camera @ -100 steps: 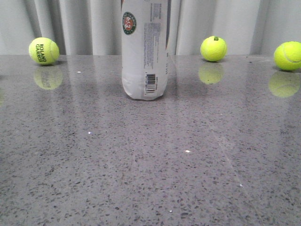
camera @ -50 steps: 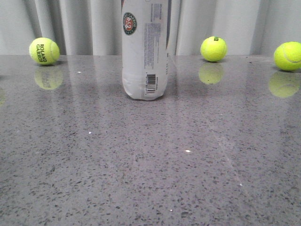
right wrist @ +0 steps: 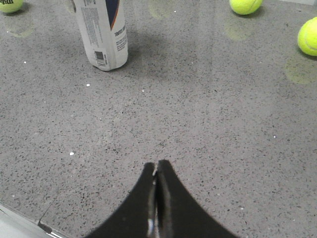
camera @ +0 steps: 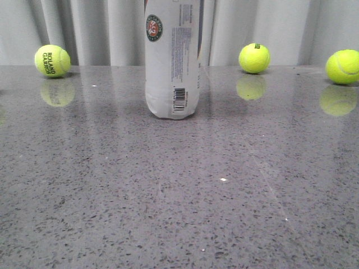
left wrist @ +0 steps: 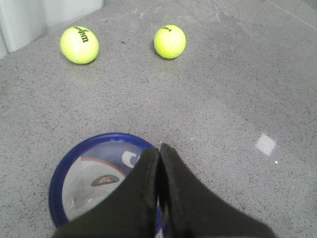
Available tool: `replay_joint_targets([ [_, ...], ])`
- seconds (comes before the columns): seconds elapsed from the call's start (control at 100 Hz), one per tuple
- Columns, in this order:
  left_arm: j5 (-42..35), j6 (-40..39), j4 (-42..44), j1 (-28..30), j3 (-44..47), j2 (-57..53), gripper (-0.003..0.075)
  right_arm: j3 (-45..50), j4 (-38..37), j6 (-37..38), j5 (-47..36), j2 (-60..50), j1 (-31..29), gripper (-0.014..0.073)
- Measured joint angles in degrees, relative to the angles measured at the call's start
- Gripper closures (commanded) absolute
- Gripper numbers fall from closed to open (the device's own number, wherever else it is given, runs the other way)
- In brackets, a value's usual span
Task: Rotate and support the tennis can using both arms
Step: 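Open the left gripper and release the upright can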
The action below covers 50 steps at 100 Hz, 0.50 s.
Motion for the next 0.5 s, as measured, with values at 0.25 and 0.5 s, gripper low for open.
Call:
replay_joint_targets([
  [0.25,-7.3,0.2,0.0,0.0,13.2,-8.6,0.074,0.0,0.0,0.0,0.0,0.0,0.0,0.0661],
  [0.5,-16.2,0.4,-1.0,0.0,26.9,-17.4,0.074,0.0,0.0,0.0,0.0,0.0,0.0,0.0661],
])
